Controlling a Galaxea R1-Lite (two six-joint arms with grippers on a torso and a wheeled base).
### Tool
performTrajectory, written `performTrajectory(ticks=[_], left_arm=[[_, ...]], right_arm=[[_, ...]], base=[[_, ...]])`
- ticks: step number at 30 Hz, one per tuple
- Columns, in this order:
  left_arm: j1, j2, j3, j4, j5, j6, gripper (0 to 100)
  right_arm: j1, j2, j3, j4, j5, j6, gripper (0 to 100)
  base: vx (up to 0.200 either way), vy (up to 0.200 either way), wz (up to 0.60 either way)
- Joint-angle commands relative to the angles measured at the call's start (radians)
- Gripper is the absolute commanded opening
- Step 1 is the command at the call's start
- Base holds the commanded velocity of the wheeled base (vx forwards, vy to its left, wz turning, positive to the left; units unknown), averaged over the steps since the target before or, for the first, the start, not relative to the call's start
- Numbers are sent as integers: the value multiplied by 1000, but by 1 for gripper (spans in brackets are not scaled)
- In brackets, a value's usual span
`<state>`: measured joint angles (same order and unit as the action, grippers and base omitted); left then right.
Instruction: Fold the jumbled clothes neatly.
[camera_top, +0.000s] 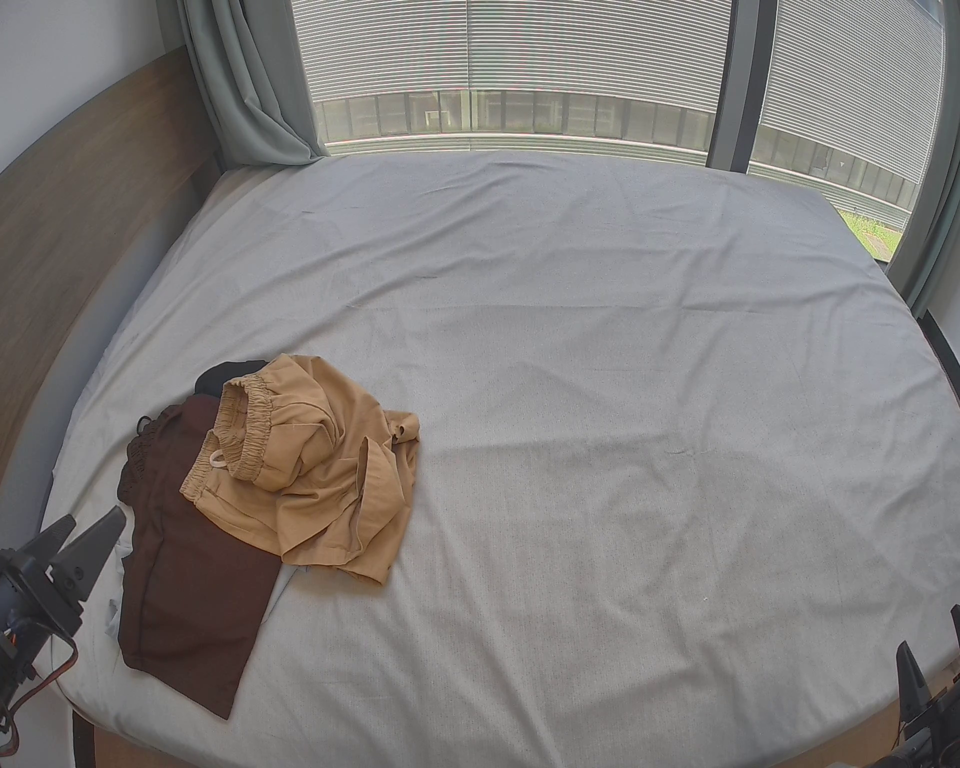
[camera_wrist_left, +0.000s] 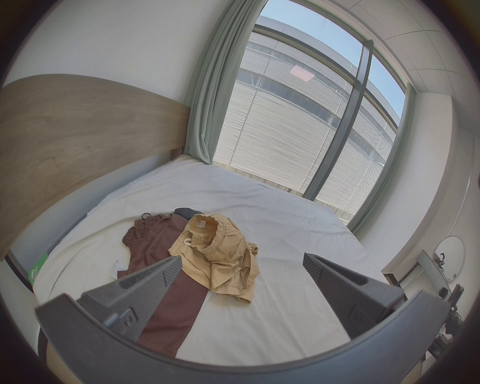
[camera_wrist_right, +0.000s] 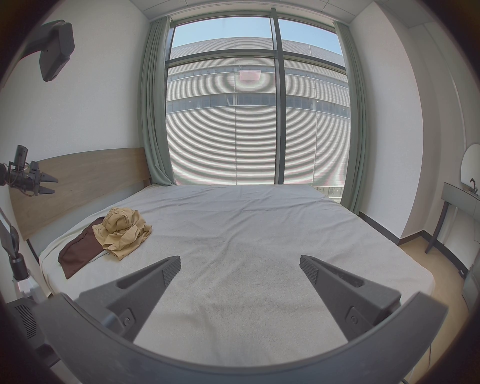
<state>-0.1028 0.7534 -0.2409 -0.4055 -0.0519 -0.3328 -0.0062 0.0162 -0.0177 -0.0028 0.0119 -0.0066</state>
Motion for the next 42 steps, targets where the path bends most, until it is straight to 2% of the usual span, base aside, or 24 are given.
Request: performTrajectory(ticks=[1, 11, 15, 16, 29, 33, 37, 42], left_arm=[[23, 135, -15, -42, -51, 0, 100], [121, 279, -35, -137, -184, 8, 100], [135, 296, -37, -153, -206, 9, 100], [140, 327, -41, -170, -232, 15, 100], [140, 458, -84, -226, -273, 26, 100], [146, 501, -103, -257, -324, 23, 100], [181, 564, -124, -280, -402, 23, 100], [229, 624, -161, -280, -464, 23, 100]], right_arm=[[0, -16, 18, 0, 0, 0, 100], [0, -16, 18, 0, 0, 0, 100], [0, -16, 18, 0, -1, 0, 100], [0, -16, 18, 0, -1, 0, 100], [0, -16, 18, 0, 0, 2, 100], [0, -16, 18, 0, 0, 2, 100], [0, -16, 18, 0, -1, 4, 100], [0, -16, 18, 0, -1, 4, 100]], base=[[0, 0, 0], [0, 0, 0], [0, 0, 0], [0, 0, 0], [0, 0, 0], [0, 0, 0], [0, 0, 0], [0, 0, 0]])
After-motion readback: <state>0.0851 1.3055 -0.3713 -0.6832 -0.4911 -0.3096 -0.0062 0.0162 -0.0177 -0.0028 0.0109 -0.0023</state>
